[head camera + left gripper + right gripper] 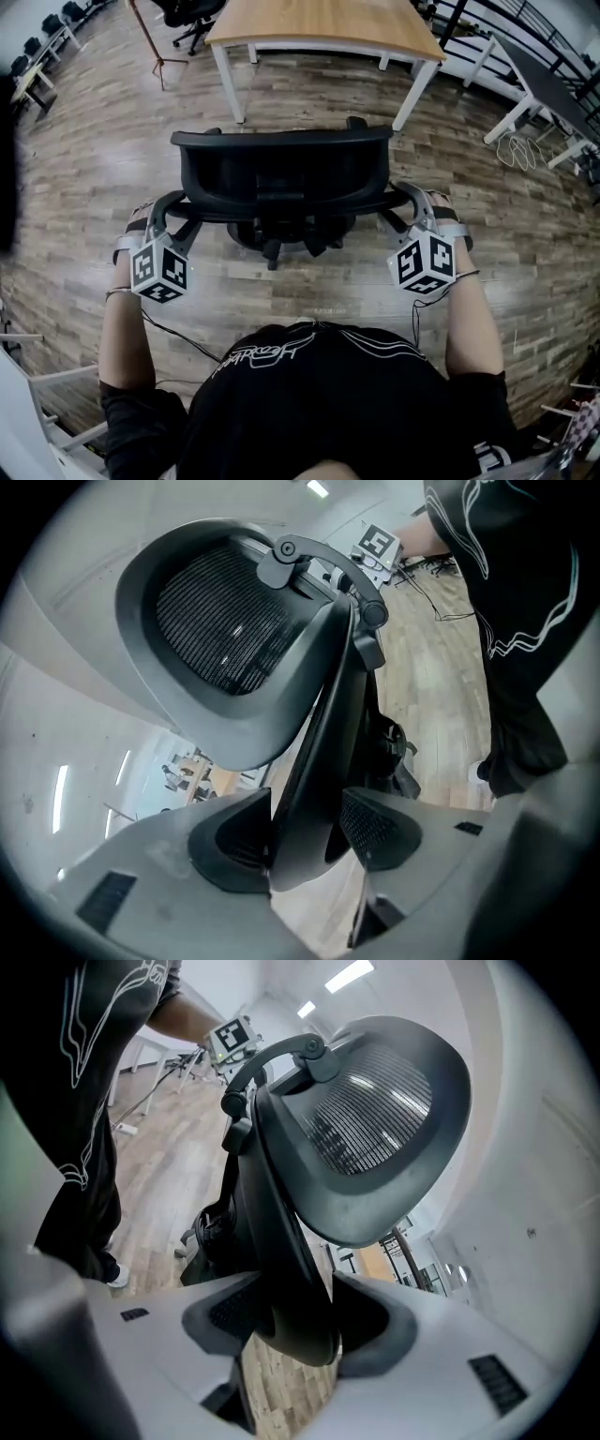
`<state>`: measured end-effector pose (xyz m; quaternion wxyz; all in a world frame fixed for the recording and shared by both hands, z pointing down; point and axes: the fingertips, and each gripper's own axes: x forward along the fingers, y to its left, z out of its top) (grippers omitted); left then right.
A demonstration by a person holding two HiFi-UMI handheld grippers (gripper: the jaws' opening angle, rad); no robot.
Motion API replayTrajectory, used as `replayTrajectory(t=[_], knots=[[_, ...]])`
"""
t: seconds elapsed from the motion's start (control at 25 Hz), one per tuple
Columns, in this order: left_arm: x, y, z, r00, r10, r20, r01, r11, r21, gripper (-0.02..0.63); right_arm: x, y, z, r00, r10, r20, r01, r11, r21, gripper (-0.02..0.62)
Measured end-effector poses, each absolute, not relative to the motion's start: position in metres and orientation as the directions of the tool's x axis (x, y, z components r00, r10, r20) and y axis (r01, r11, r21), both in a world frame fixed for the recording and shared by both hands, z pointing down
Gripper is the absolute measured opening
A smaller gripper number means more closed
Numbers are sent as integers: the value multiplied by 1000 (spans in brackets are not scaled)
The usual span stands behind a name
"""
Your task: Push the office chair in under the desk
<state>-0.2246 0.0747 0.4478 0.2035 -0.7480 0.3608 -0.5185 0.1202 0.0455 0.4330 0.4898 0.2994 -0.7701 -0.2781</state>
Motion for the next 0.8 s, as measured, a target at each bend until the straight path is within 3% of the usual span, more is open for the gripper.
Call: replayTrajectory(t=[0.8], knots=[[-229, 37, 454, 164, -760, 629, -377, -638, -671, 227, 118, 19, 438, -344, -705, 620, -237, 704, 669, 252]])
